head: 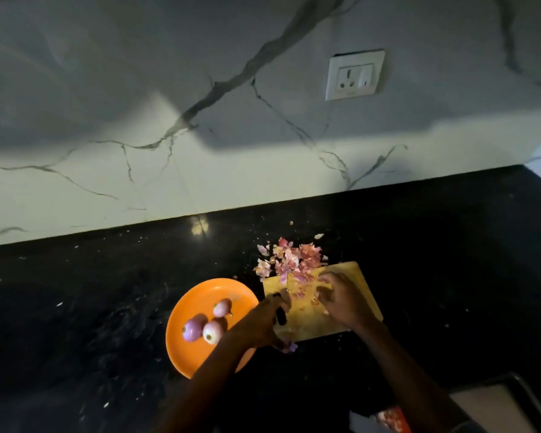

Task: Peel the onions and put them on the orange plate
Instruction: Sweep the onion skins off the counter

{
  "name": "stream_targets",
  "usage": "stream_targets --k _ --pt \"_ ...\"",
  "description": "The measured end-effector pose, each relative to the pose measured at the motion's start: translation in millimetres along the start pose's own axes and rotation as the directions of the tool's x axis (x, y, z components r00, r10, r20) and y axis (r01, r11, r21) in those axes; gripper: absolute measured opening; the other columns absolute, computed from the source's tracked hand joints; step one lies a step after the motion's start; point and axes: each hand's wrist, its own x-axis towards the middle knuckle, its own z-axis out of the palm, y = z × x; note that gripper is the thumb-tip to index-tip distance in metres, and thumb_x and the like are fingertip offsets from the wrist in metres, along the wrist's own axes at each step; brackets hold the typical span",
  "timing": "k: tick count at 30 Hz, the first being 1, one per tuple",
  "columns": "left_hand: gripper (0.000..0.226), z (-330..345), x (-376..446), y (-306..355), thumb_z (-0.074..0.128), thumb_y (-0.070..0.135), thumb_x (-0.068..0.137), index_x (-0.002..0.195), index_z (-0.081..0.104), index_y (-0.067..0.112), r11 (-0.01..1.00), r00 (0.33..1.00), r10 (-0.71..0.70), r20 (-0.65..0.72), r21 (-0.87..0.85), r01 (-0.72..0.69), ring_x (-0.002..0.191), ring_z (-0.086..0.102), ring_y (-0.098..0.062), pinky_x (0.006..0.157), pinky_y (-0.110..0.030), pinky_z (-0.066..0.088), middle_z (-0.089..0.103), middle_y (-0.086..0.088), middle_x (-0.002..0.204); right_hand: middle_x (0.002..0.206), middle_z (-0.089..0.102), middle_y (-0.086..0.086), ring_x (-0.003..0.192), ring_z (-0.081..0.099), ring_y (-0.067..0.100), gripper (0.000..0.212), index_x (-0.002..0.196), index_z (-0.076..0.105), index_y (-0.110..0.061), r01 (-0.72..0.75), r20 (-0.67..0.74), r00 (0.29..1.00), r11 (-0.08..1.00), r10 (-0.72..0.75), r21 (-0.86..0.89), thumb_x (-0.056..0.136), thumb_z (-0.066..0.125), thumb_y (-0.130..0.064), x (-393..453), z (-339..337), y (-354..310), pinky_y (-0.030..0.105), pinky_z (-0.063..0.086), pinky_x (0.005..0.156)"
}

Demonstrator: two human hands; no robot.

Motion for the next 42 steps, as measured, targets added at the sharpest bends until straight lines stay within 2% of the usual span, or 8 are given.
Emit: stream_targets --k 3,6,9,13,22,28,33,42 --pt "0.056 12 4 3 0.083 0.016 0.079 0.126 0.054 0.028 0.999 0.999 -0.052 0.018 -0.014 0.052 0.111 0.06 -0.018 0.084 -0.026 0.052 0.05 -0.001 0.125 0.124 0.063 0.002 0.119 0.057 0.023 0.031 0.115 0.068 -0.022 0.03 -0.044 0.998 0.998 -0.033 -0.048 0.085 0.075 -0.022 -6 -2 11 0.029 0.045 0.097" --pt "0.007 13 8 9 0.072 0.015 0.091 0.088 0.066 0.019 0.996 0.997 -0.08 0.018 0.037 0.079 0.068 0.067 0.001 0.073 -0.022 0.054 0.069 0.006 0.078 0.129 0.061 0.002 0.12 0.056 0.022 0.04 0.121 0.067 -0.023 0.035 -0.061 0.997 0.998 -0.038 -0.053 0.082 0.078 -0.024 -9 -12 18 0.026 0.042 0.098" --pt "0.026 6 11 17 0.087 0.028 0.077 0.076 0.07 0.009 0.997 0.999 -0.054 -0.009 0.061 0.054 0.072 0.065 -0.015 0.058 -0.011 0.036 0.071 -0.007 0.074 0.14 0.054 0.0 0.126 0.053 0.024 0.062 0.132 0.061 -0.026 0.018 -0.019 1.0 0.996 -0.019 -0.091 0.076 0.083 -0.039 -16 -25 33 0.036 0.048 0.101" --pt "0.014 3 20 24 0.082 0.018 0.083 0.079 0.07 0.011 0.977 0.966 -0.085 -0.244 -0.211 0.033 0.068 0.067 -0.014 0.065 -0.021 0.046 0.074 -0.006 0.082 0.153 0.034 0.009 0.138 0.038 0.028 0.094 0.148 0.045 -0.024 -0.064 0.165 0.983 0.992 0.082 -0.113 0.067 0.091 -0.039 -28 -30 54 0.033 0.037 0.108" --pt "0.006 13 36 46 0.068 0.024 0.094 0.092 0.064 0.028 0.907 0.904 -0.287 -0.318 -0.395 0.149 0.067 0.06 -0.01 0.057 -0.025 0.043 0.069 0.008 0.087 0.122 0.062 0.004 0.111 0.06 0.02 0.044 0.119 0.067 -0.015 -0.017 0.044 0.999 0.979 0.008 0.203 0.079 0.08 -0.027 -14 0 26 0.035 0.053 0.091" --pt "0.005 12 17 45 0.064 0.005 0.093 0.094 0.061 0.009 0.805 0.781 -0.457 -0.425 -0.572 0.16 0.045 0.059 -0.002 0.045 -0.013 0.042 0.066 -0.009 0.073 0.128 0.056 0.008 0.116 0.057 0.025 0.041 0.13 0.063 -0.019 -0.16 -0.117 0.977 0.978 0.177 0.136 0.091 0.072 -0.021 0 -22 35 0.025 0.043 0.088" --pt "0.012 20 27 47 0.067 0.027 0.087 0.093 0.056 0.028 0.729 0.741 -0.562 -0.367 -0.643 0.235 0.084 0.069 -0.035 0.074 -0.043 0.058 0.07 -0.014 0.093 0.148 0.042 0.016 0.133 0.043 0.036 0.055 0.145 0.047 -0.022 -0.371 -0.172 0.923 0.915 0.345 -0.16 0.094 0.064 -0.037 -7 -17 48 0.048 0.039 0.104" --pt "0.016 6 30 64 0.06 0.02 0.09 0.099 0.066 0.009 0.435 0.623 -0.709 -0.331 -0.9 0.017 0.066 0.067 -0.029 0.048 -0.031 0.047 0.073 -0.014 0.085 0.138 0.058 0.018 0.125 0.055 0.038 0.055 0.145 0.048 -0.016 -0.458 -0.149 0.854 0.855 0.499 0.243 0.096 0.062 -0.037 17 -32 46 0.044 0.046 0.101"
